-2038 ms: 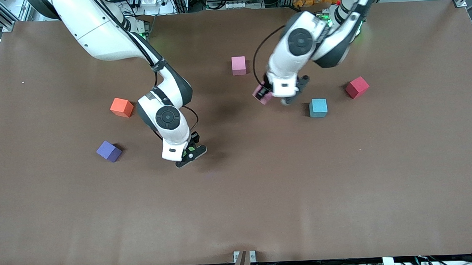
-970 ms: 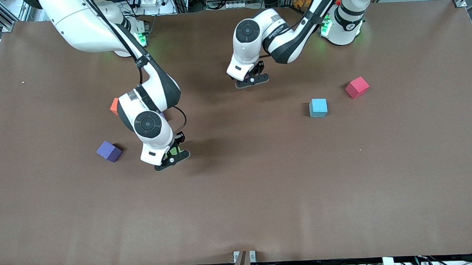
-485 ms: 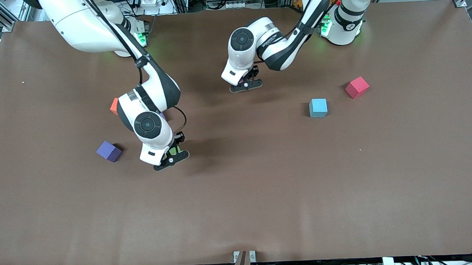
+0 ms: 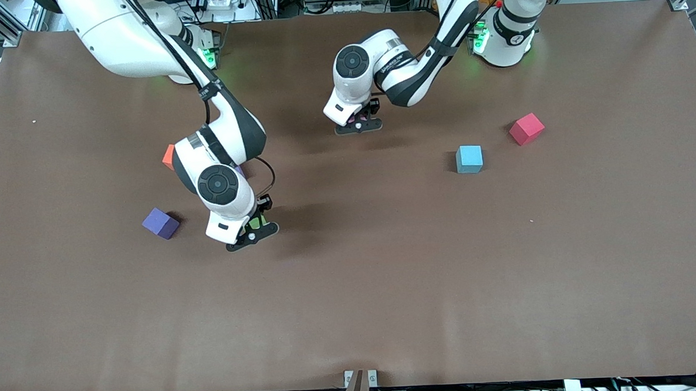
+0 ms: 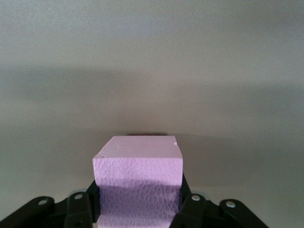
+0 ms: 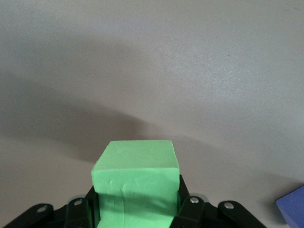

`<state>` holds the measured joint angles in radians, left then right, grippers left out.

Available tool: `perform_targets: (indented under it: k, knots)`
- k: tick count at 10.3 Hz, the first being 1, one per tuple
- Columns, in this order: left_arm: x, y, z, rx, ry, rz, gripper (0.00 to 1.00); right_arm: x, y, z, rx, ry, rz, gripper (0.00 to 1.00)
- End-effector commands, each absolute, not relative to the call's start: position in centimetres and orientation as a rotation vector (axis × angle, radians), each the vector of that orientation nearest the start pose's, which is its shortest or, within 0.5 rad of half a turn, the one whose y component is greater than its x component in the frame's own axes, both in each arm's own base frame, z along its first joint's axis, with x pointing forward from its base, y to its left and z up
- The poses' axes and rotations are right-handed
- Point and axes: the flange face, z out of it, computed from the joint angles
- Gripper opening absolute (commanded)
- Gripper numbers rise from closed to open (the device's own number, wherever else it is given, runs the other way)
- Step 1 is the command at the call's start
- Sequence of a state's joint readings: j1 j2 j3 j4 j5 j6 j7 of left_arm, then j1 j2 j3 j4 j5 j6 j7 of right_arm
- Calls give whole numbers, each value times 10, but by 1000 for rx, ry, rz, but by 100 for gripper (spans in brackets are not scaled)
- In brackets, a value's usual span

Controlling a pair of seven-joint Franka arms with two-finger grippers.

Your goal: Arrange blocks into number 1

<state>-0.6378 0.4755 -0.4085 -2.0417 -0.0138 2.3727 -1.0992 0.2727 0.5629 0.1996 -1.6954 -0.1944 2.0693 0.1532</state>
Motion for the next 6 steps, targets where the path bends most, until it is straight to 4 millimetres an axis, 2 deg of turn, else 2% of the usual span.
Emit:
perform_targets:
  k: [1, 6]
  knots:
    - [291, -512, 211, -3120, -90, 327, 44, 593, 275, 266, -3166, -614, 256, 0]
    - [281, -517, 210, -3115, -172, 359, 44, 593, 276, 266, -3166, -610, 256, 0]
